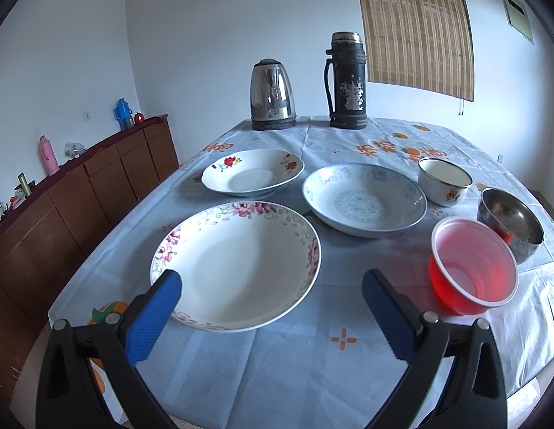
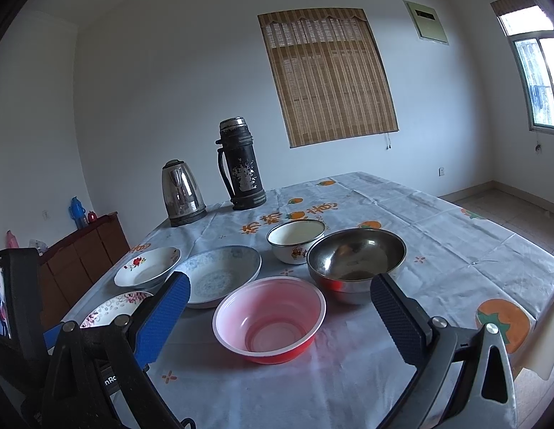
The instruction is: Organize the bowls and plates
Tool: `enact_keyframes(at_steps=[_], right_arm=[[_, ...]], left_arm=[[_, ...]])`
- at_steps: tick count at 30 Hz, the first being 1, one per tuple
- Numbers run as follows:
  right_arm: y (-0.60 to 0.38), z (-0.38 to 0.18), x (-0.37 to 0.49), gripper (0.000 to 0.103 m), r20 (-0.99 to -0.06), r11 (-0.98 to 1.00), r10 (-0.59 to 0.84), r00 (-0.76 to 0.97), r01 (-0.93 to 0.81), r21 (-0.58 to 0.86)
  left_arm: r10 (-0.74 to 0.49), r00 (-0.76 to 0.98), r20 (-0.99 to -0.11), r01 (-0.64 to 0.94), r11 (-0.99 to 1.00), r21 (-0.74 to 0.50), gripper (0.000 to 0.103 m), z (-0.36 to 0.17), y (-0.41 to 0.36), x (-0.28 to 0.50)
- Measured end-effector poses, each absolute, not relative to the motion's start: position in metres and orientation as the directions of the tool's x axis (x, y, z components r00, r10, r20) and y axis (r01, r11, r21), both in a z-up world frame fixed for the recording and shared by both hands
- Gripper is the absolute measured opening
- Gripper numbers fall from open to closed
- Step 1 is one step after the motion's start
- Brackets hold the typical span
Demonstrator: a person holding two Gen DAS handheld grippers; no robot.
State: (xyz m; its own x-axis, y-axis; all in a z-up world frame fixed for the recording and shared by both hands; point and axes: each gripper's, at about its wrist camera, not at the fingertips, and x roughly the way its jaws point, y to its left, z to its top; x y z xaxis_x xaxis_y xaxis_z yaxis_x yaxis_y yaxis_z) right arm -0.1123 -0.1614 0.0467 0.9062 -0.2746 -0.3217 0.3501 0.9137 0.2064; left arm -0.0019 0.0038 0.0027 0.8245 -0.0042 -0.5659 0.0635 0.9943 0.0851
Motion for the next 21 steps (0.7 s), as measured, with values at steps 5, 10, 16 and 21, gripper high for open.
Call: enact_keyframes(at_steps=[5,10,16,21], right_arm=[[-0.1626,0.0473,-0.1120,0.102,-0.319,0.911,-0.282,0.905,0.357,0.206],[-0.1648,0.0466,-0.1097,0.102,-0.326,0.907,-0.293,0.899,0.369,0.201],[-0.1622,0.0439,-0.1075,0.102,-0.335,0.914,-0.281,0.899,0.357,0.192],[-0.1624,0.0432,-0.1076,0.102,-0.336,0.914,-0.283,0.898,0.359,0.189]], left_arm=[[-0.005,0.826,-0.564,0.063,0.994,0.084,0.103,0.0026,0.0041,-0.0024],[-0.004,0.823,-0.567,0.063,0.994,0.084,0.103,0.0022,0.0039,-0.0021],[-0.003,0.821,-0.571,0.064,0.994,0.088,0.103,0.0018,0.0038,-0.0013],[-0.007,0.816,-0.577,0.066,0.995,0.080,0.103,0.0008,0.0044,-0.0008]])
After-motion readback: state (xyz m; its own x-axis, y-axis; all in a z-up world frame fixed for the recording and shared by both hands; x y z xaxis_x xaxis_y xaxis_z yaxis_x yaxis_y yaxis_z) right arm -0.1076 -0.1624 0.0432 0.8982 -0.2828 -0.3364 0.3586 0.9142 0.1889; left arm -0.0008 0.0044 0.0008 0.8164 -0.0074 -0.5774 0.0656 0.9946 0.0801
